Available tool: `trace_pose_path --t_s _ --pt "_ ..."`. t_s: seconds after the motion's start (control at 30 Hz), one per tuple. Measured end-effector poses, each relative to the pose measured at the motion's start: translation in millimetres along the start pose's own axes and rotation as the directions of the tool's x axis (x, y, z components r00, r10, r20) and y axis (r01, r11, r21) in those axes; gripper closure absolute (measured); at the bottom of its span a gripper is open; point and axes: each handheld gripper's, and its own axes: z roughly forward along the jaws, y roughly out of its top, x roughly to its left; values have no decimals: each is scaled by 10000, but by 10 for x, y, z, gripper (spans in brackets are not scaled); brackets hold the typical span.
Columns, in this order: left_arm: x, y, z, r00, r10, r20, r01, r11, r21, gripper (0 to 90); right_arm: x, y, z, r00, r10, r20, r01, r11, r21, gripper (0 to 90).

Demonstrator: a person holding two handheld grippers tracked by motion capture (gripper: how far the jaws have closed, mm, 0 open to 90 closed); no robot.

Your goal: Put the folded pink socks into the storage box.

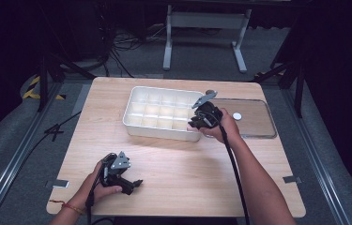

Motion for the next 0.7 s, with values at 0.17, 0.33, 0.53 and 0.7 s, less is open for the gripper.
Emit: trace_pose_path --t_s 0.17,0.33,0.53,0.7 --pt "-2 0 1 10000 -28 -2 28 10000 -18 28 32 -24 -97 10000 -50 57 51 9998 -183 728" --pt "-1 0 1 10000 -26 0 26 10000 -12 28 68 -60 -162 9996 -180 211 185 9996 -222 720" --pt "-1 0 2 10000 -31 -1 31 10000 -20 28 106 -106 -282 9994 -239 255 250 9987 -442 691" --pt "-1 0 2 10000 -34 -1 34 10000 -21 28 121 -160 -371 9989 -295 352 312 9983 -492 674"
